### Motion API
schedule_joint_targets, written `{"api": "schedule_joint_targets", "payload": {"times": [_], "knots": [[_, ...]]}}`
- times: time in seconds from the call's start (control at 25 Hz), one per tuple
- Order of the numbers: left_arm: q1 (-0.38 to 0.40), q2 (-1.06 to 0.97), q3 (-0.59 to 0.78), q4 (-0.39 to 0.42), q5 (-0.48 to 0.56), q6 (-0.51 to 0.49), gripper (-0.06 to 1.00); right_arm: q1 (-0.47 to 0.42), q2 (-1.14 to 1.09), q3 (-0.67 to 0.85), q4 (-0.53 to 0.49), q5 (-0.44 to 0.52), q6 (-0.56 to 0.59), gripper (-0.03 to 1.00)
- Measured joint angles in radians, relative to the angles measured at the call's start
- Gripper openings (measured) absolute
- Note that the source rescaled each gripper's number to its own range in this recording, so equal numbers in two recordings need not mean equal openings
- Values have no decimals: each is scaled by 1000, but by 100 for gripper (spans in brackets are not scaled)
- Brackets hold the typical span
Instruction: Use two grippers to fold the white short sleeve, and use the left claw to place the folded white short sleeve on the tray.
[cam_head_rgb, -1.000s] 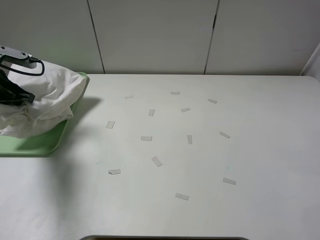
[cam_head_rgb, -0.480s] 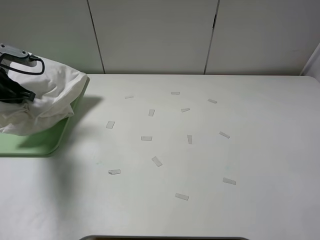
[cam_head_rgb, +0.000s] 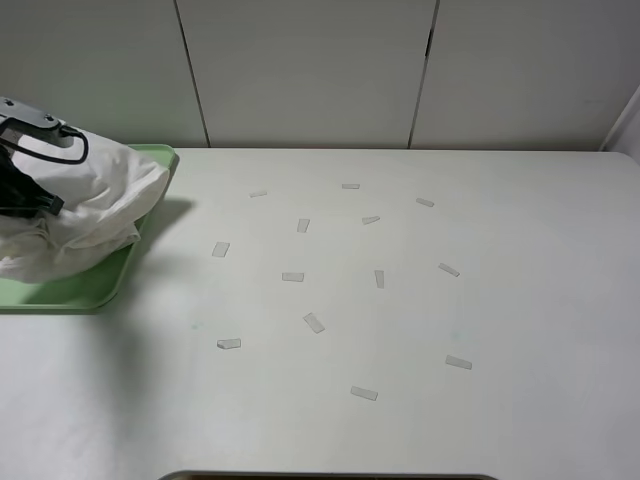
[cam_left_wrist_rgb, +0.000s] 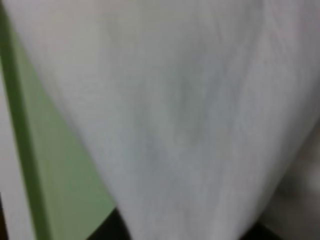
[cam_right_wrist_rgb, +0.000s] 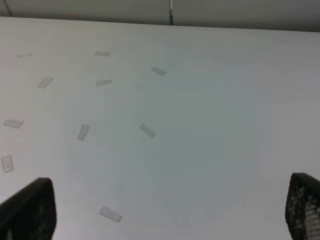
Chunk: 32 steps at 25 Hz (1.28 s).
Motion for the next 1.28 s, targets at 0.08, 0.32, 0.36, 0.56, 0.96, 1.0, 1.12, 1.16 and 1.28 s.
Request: {"api": "schedule_joint_targets", "payload": {"times": [0.08, 0.32, 0.36, 0.56, 0.96, 1.0, 1.12, 1.16, 1.28], "knots": [[0, 0, 0, 55, 5, 0, 21, 0, 0, 0, 0, 0, 0, 100], [0, 0, 0, 99, 6, 1, 21, 0, 0, 0, 0, 0, 0, 100], [0, 0, 0, 99, 6, 1, 21, 0, 0, 0, 0, 0, 0, 100], [0, 0, 0, 103, -8, 0, 61, 0, 0, 0, 0, 0, 0, 100], [0, 0, 0, 106, -76, 0, 93, 0, 0, 0, 0, 0, 0, 100], [0, 0, 0, 106, -79, 0, 93, 0, 0, 0, 0, 0, 0, 100], [0, 0, 0, 106, -87, 0, 93, 0, 0, 0, 0, 0, 0, 100], [0, -3, 0, 106, -87, 0, 93, 0, 0, 0, 0, 0, 0, 100], [0, -44, 0, 106, -76, -15, 93, 0, 0, 0, 0, 0, 0, 100]]}}
